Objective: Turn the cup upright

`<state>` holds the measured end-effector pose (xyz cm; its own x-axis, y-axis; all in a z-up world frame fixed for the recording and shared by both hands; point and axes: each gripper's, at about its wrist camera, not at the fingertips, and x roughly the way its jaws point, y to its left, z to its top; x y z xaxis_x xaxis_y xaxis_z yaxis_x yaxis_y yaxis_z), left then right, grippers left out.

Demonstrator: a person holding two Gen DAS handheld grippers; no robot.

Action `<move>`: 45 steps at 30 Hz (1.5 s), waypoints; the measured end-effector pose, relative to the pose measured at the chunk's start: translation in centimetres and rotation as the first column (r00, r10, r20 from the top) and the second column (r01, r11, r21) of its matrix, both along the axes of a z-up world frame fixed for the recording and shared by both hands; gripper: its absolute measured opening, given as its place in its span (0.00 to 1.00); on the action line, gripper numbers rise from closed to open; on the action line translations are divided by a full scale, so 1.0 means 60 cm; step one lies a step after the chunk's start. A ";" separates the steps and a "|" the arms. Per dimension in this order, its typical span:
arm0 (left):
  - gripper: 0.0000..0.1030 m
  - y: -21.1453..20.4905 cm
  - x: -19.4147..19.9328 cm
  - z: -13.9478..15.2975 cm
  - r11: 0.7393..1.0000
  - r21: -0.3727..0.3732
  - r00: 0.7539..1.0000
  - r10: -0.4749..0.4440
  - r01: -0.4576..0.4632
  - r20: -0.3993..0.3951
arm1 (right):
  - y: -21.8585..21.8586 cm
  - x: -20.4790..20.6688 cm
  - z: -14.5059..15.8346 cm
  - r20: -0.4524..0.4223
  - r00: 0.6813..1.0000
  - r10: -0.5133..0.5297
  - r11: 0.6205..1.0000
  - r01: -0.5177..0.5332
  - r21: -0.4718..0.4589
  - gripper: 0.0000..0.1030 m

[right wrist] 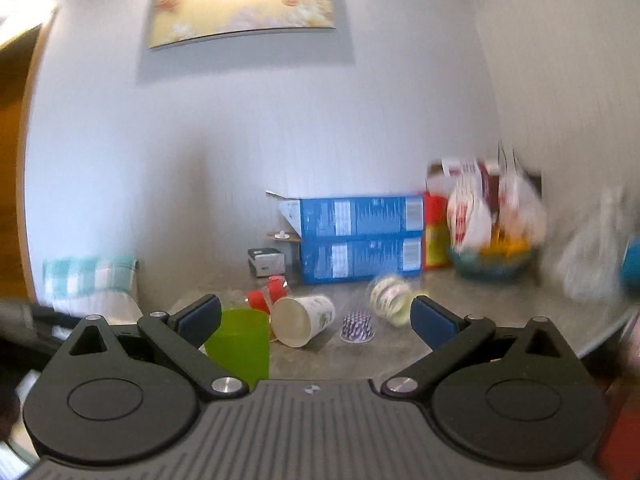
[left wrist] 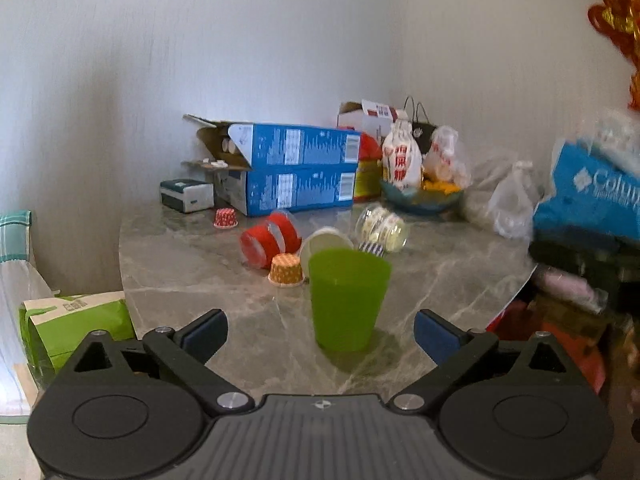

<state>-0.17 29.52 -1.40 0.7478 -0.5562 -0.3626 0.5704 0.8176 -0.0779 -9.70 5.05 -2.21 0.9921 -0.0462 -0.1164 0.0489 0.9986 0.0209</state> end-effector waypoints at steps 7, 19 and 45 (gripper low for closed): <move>0.98 -0.001 -0.026 0.024 1.000 -0.026 0.999 0.009 -0.008 0.053 | -0.007 0.027 0.016 -0.171 0.985 0.034 0.998 -0.024 0.062 0.99; 0.98 -0.006 -0.033 0.035 1.000 0.000 1.000 -0.009 0.009 0.022 | -0.025 0.032 0.008 -0.256 0.966 0.032 0.997 -0.013 0.076 0.99; 0.98 -0.002 -0.020 0.035 1.000 -0.002 1.000 0.020 -0.020 -0.013 | -0.022 0.044 0.008 -0.270 0.961 0.053 0.997 -0.034 0.074 0.99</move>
<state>-1.34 29.39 0.71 0.7540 -0.5421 -0.3709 0.5528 0.8287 -0.0874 -7.05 3.70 -1.74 0.9238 0.0139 -0.3827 0.0183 0.9966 0.0804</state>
